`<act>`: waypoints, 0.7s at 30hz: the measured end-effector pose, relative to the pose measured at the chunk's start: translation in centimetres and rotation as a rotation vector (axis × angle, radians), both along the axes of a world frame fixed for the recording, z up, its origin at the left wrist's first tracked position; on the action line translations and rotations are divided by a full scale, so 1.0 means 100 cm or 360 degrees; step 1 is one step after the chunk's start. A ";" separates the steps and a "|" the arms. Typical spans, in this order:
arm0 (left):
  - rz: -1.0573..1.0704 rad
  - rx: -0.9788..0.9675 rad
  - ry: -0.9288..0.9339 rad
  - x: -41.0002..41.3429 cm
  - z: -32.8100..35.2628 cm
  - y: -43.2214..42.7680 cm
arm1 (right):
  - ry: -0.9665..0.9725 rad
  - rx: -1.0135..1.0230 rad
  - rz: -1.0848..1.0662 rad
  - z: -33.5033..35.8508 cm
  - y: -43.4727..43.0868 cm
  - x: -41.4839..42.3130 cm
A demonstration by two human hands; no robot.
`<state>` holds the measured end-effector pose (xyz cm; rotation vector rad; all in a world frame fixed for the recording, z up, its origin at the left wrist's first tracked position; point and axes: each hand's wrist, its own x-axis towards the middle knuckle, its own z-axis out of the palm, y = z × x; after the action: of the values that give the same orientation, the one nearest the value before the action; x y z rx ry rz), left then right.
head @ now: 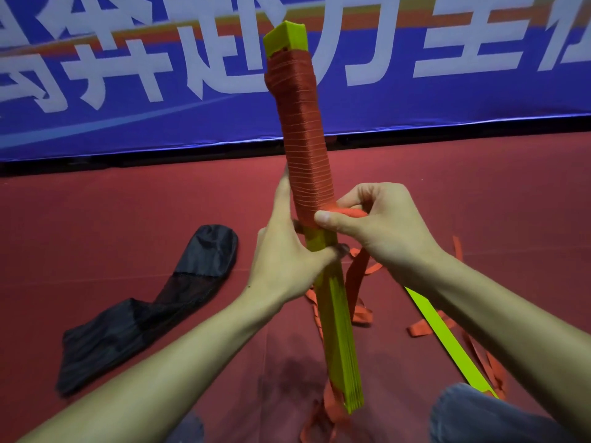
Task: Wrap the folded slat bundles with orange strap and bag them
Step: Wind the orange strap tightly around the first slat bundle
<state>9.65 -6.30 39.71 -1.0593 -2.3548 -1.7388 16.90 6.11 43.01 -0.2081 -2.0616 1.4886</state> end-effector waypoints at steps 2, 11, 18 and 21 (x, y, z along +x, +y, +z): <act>-0.0037 0.0024 -0.0059 -0.002 0.000 -0.001 | -0.0014 0.0027 0.0056 0.000 0.004 0.000; -0.0162 0.0110 -0.0268 -0.005 0.001 -0.007 | 0.0069 0.0165 0.0093 -0.002 0.026 -0.001; -0.0302 0.0260 -0.0519 0.000 0.006 -0.007 | 0.0125 0.0147 0.0108 -0.005 0.032 -0.004; -0.0419 0.0285 -0.0592 0.000 0.005 -0.007 | 0.0148 0.0111 0.0162 -0.005 0.032 -0.002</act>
<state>9.68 -6.99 40.21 -1.1460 -2.2675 -2.3769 16.68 9.34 42.54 -0.0067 -2.0723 1.4547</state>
